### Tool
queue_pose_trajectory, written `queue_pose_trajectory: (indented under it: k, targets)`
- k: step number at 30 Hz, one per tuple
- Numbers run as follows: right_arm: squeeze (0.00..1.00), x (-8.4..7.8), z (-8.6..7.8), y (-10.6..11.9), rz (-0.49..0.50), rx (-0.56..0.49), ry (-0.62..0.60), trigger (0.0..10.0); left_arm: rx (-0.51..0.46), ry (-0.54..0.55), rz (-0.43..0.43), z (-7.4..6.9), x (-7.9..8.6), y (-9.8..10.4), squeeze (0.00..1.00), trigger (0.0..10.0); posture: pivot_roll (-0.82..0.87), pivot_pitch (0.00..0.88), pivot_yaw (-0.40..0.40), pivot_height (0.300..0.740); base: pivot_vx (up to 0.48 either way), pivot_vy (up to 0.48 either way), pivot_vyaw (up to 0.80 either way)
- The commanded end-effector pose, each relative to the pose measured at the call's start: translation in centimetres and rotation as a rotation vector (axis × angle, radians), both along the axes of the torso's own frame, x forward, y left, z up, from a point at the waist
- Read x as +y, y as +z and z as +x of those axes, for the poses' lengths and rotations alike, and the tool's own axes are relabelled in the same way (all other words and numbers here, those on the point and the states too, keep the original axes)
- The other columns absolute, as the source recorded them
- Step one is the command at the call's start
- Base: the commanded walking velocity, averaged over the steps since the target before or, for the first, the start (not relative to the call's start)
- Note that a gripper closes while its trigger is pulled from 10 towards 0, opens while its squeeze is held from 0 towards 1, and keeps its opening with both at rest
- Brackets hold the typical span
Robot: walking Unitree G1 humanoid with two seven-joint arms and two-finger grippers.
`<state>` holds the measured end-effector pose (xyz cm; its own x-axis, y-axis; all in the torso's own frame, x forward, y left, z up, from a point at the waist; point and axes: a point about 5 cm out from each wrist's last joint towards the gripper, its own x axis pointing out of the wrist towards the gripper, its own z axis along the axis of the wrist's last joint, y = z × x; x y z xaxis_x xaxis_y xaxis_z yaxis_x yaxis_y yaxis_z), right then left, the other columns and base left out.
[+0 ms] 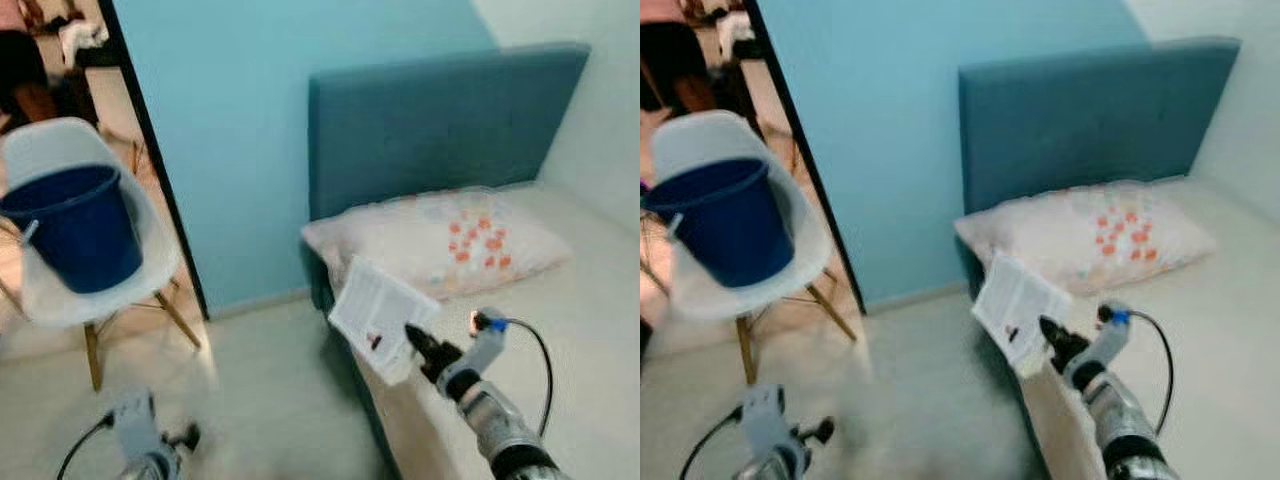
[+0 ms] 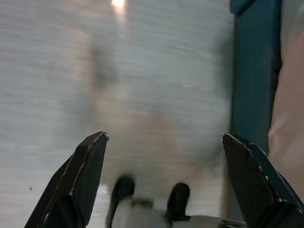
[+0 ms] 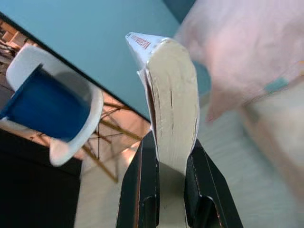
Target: Clean up the room
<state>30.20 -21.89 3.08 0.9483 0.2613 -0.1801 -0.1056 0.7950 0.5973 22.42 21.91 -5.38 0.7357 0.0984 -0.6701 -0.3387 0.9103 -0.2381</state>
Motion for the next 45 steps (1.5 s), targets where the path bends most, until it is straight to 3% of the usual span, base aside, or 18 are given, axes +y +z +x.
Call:
queue_pose_trajectory:
  k: [1, 6, 8, 9, 17, 33, 38, 40, 45]
  targets:
    - [0.00, 0.5, 0.2, -0.1, 0.004, 0.007, -0.040, 10.0, 0.007, -0.014, -0.004, -0.3, 0.0, -0.2, 0.00, 10.0, -0.06, 0.000, -0.013, 0.721, 0.266, 0.000, 0.00]
    - [0.00, -0.8, -0.2, -0.8, 0.018, 0.077, -0.173, 10.0, -0.014, -0.087, 0.015, 0.4, -0.8, 0.1, 0.00, 10.0, -0.06, 0.000, -0.017, 0.721, 0.053, 0.000, 0.00]
    - [0.00, -0.8, -0.2, -0.8, 0.018, 0.077, -0.173, 10.0, -0.014, -0.087, 0.015, 0.4, -0.8, 0.1, 0.00, 10.0, -0.06, 0.000, -0.017, 0.721, 0.000, 0.000, 0.00]
    - [0.00, -1.7, -0.5, -1.1, 0.034, 0.106, -0.238, 10.0, -0.009, -0.101, 0.030, 0.4, -0.9, 0.1, 0.00, 10.0, -0.06, 0.000, -0.020, 0.721, 0.000, -0.472, 0.00]
    - [0.00, -3.7, -1.5, -1.7, 0.061, 0.165, -0.358, 10.0, -0.008, -0.065, 0.010, 0.1, -0.7, -0.1, 0.00, 10.0, -0.06, 0.000, -0.018, 0.721, 0.000, -0.357, 0.00]
    - [0.00, -3.7, -2.4, -2.9, 0.130, 0.258, -0.368, 10.0, -0.049, -0.053, 0.041, 0.9, -0.1, 0.7, 0.00, 10.0, -0.06, 0.000, -0.018, 0.707, 0.000, 0.000, 0.00]
    - [0.00, -4.9, -2.7, -2.6, 0.180, 0.251, -0.404, 10.0, -0.122, -0.094, 0.133, 2.4, 1.0, 2.2, 0.00, 10.0, -0.06, 0.000, -0.024, 0.692, 0.000, 0.000, 0.00]
    - [0.00, -6.4, -3.1, -2.2, 0.217, 0.239, -0.446, 10.0, -0.136, -0.080, 0.184, 2.5, 2.4, 2.8, 0.00, 10.0, -0.06, 0.000, -0.024, 0.677, 0.000, 0.000, 0.00]
    - [0.00, -7.6, -3.3, -1.7, 0.223, 0.225, -0.461, 10.0, -0.150, -0.055, 0.191, 2.5, 3.1, 3.1, 0.00, 10.0, -0.06, 0.000, -0.025, 0.662, 0.000, 0.000, 0.00]
